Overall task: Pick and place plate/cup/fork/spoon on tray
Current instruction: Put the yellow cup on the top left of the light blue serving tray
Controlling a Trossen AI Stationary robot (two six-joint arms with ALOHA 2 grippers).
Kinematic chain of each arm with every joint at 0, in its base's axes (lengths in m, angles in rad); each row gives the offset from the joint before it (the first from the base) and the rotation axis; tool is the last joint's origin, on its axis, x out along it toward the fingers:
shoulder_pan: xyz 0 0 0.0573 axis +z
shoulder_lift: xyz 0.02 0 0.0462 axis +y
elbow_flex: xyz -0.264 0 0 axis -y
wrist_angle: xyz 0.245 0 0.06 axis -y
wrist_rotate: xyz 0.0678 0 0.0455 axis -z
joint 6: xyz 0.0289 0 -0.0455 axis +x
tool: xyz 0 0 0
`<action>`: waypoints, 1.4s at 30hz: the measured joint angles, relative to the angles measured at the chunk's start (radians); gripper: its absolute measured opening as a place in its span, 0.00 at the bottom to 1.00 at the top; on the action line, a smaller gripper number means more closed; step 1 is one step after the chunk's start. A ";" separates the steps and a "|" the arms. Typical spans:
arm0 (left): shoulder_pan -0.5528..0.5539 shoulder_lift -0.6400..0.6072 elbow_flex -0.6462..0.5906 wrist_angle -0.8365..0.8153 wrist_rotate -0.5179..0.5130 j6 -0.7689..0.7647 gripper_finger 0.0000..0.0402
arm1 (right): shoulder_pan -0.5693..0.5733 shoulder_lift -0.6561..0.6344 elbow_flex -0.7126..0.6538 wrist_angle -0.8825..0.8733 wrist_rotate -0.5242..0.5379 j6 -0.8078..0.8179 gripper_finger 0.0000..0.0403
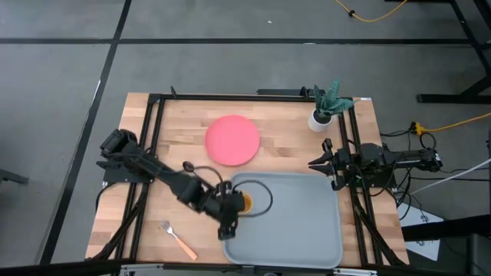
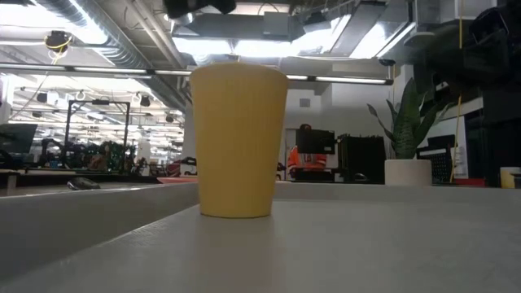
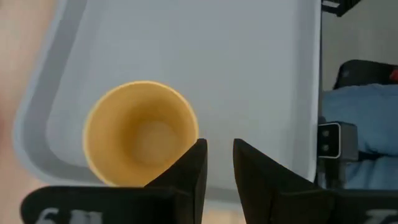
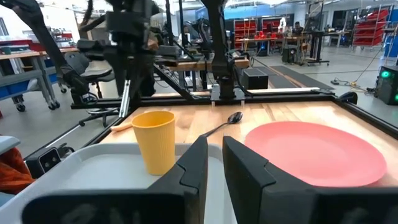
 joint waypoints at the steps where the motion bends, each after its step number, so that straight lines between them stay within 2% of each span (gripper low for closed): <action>1: -0.014 0.014 0.000 0.011 -0.018 -0.004 0.17 | 0.000 0.000 0.000 0.000 0.000 0.000 0.14; 12: -0.061 0.215 0.000 0.216 -0.024 0.043 0.18 | 0.000 0.000 0.000 0.001 0.000 0.083 0.14; 20: -0.056 0.207 0.000 0.167 -0.128 0.094 0.18 | 0.000 0.000 0.000 0.001 0.000 0.106 0.14; 34: -0.036 0.208 0.000 0.082 -0.148 0.071 0.18 | 0.000 0.000 0.000 0.001 0.000 0.103 0.14; 42: -0.008 0.208 0.000 0.075 -0.149 0.131 0.18 | 0.000 0.000 0.000 0.001 0.000 0.103 0.14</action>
